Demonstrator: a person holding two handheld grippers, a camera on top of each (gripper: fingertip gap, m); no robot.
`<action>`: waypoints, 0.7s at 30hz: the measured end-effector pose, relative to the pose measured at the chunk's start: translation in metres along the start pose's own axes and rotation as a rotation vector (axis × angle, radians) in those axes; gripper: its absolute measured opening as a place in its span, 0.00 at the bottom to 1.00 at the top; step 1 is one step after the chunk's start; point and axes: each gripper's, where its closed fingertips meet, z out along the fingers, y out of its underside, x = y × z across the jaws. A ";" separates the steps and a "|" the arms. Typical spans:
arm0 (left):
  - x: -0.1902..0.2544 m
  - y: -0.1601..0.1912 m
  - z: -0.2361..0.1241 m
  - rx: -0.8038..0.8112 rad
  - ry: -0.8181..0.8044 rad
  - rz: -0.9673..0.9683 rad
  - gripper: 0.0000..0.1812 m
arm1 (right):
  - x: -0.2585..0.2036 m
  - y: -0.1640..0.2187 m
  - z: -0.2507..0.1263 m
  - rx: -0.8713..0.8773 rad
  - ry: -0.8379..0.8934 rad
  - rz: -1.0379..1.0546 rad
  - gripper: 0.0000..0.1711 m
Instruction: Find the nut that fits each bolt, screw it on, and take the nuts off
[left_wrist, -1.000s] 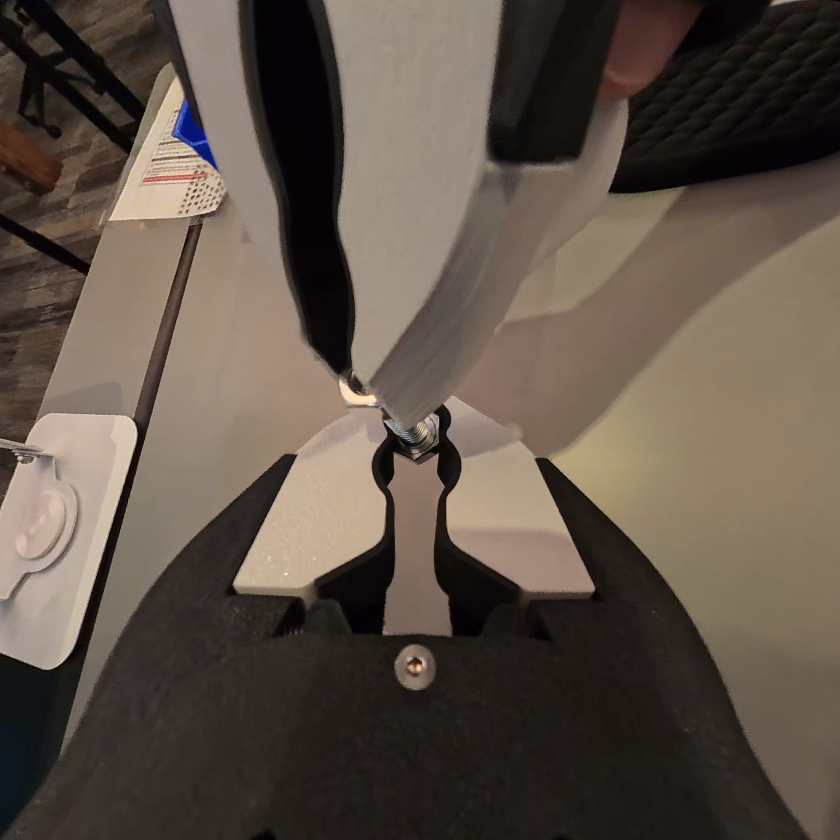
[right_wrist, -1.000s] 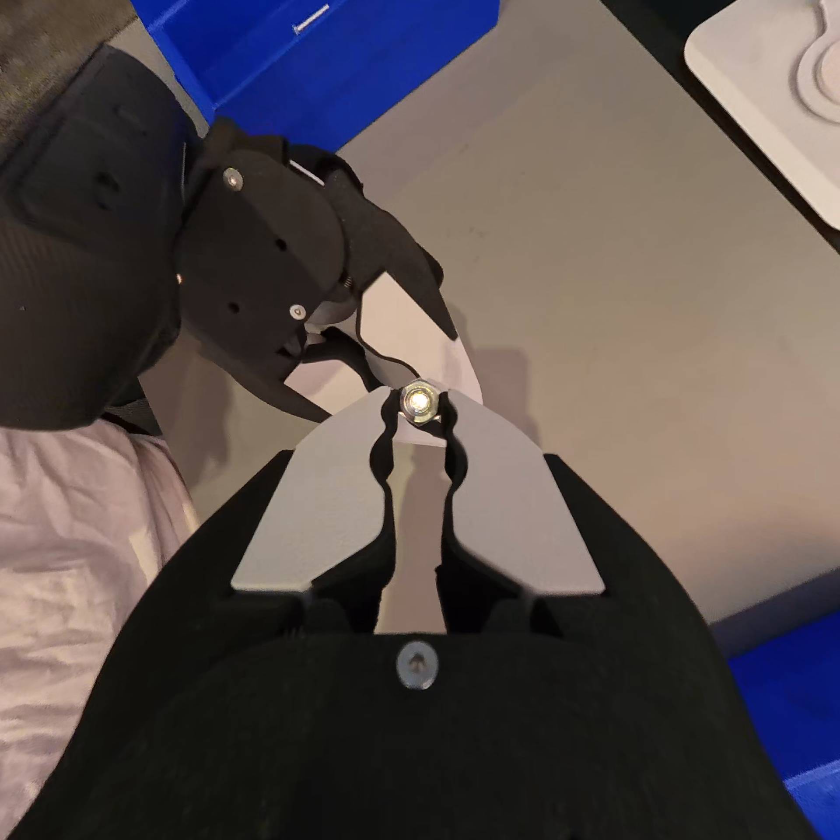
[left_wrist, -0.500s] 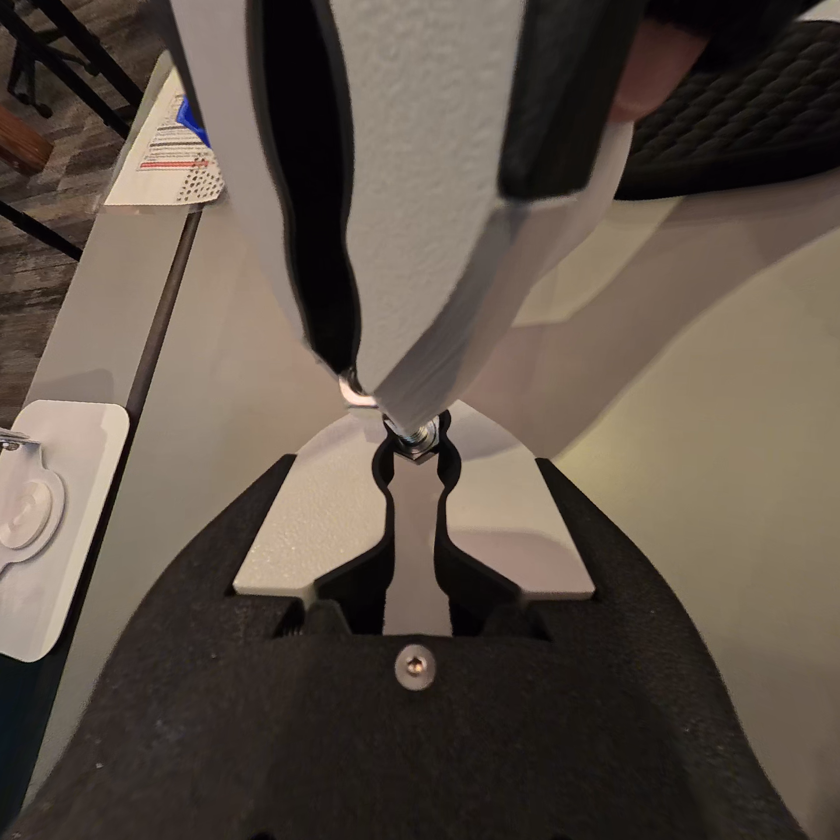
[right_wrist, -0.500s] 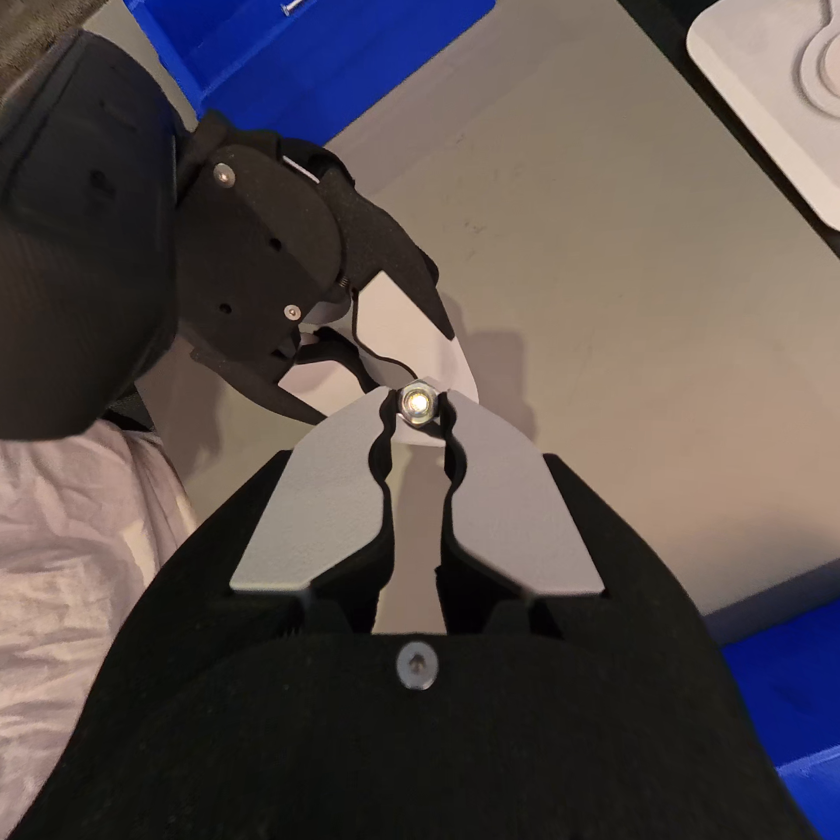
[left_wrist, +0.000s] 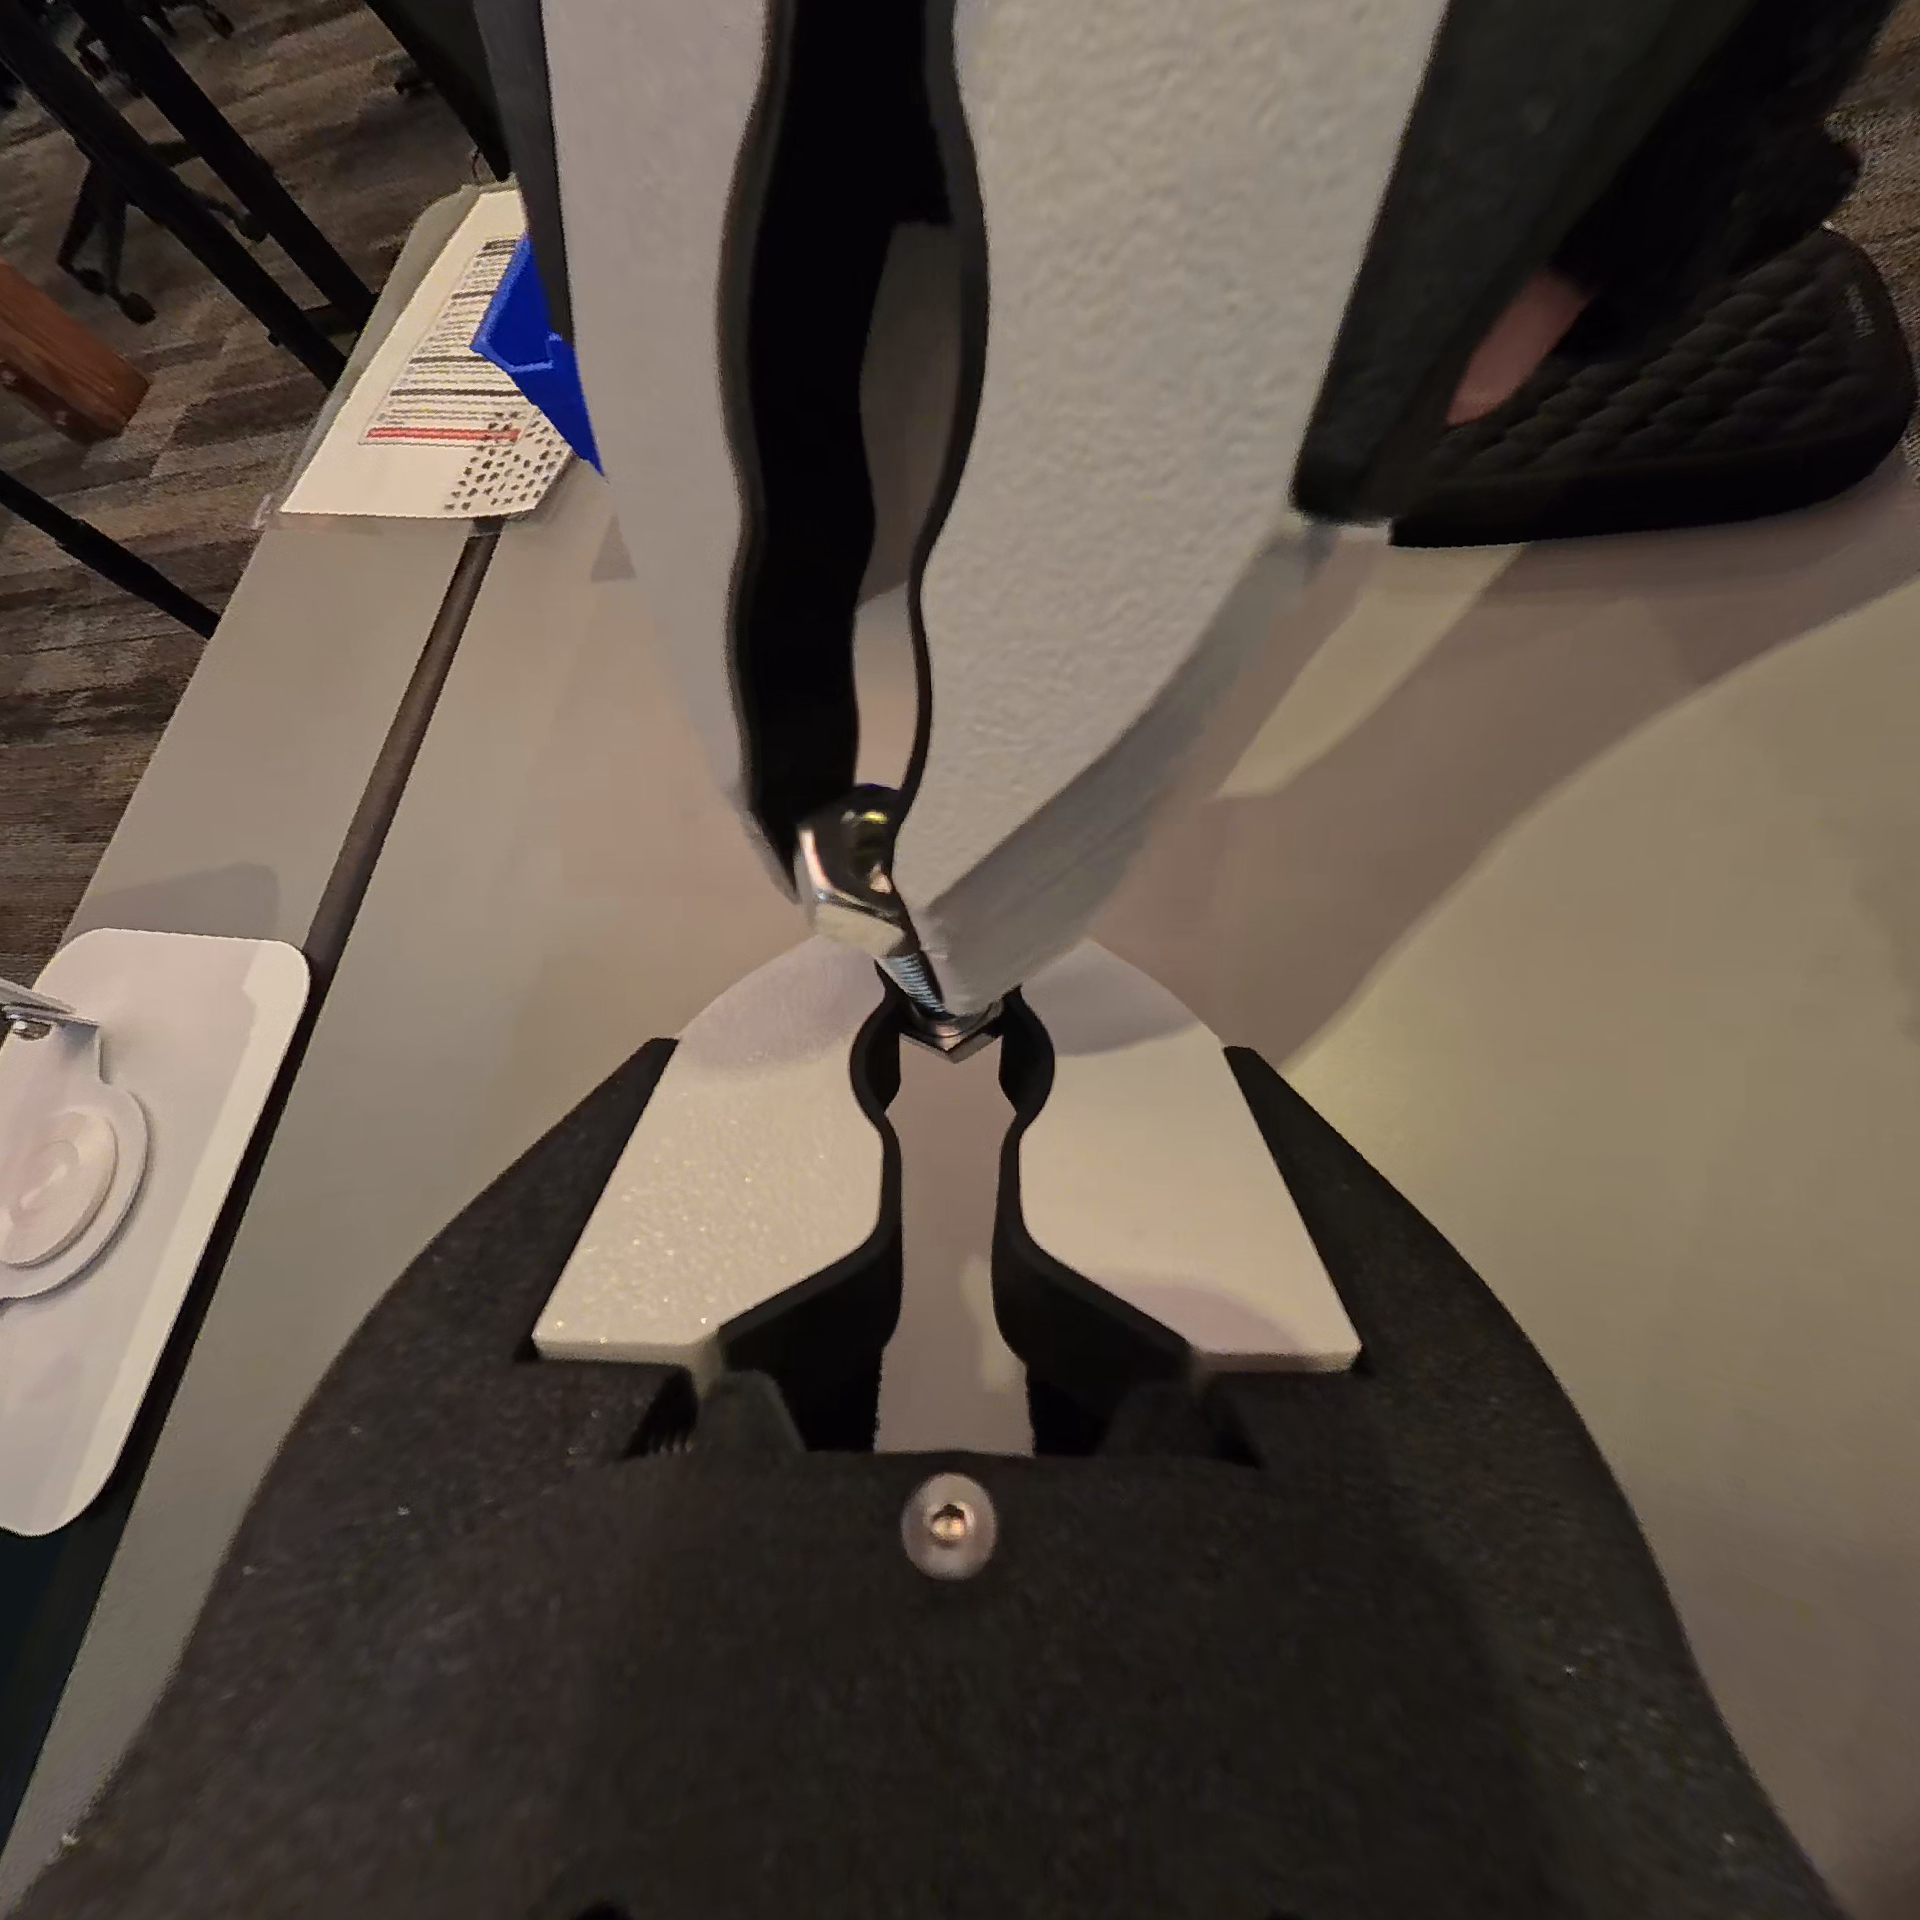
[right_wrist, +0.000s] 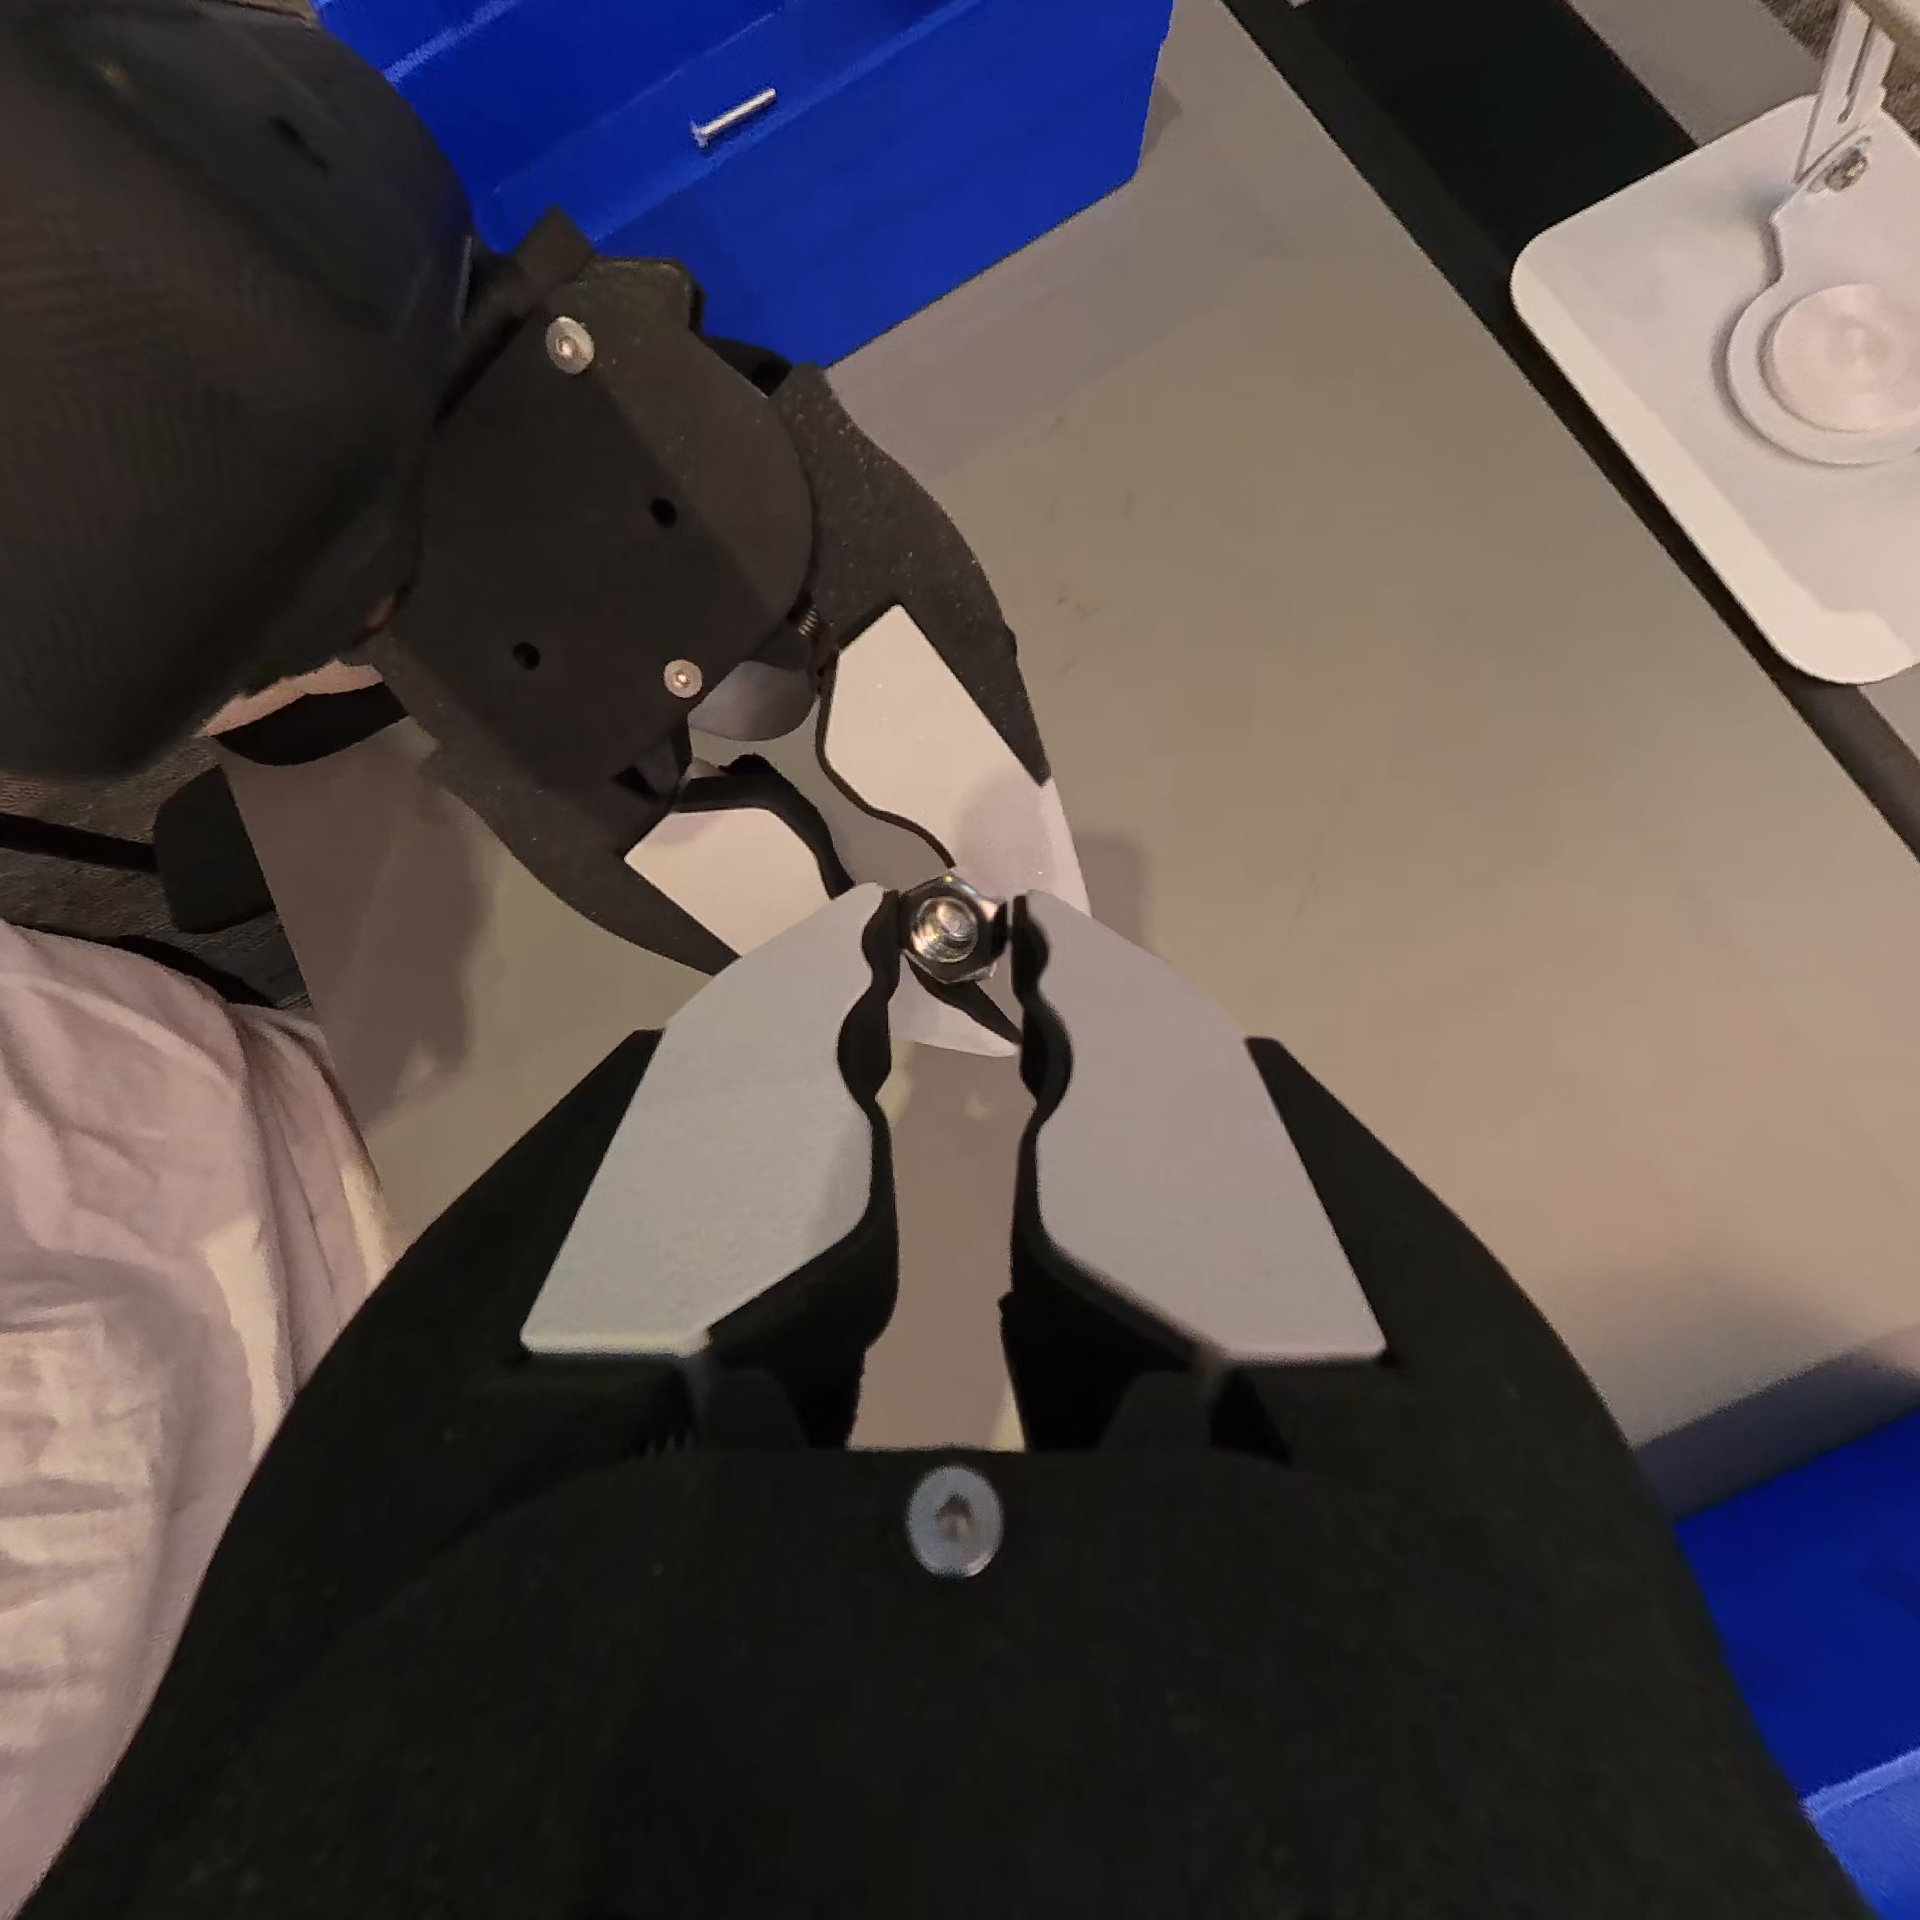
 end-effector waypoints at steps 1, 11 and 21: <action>0.000 0.000 0.000 0.002 0.001 0.000 0.07 | -0.001 0.000 0.000 0.002 -0.001 -0.002 0.11; 0.003 -0.001 0.001 0.001 0.019 0.008 0.07 | -0.002 0.002 -0.001 -0.020 0.001 -0.031 0.11; 0.006 -0.001 0.001 -0.004 0.024 0.023 0.08 | -0.002 0.002 -0.006 -0.032 0.032 -0.071 0.10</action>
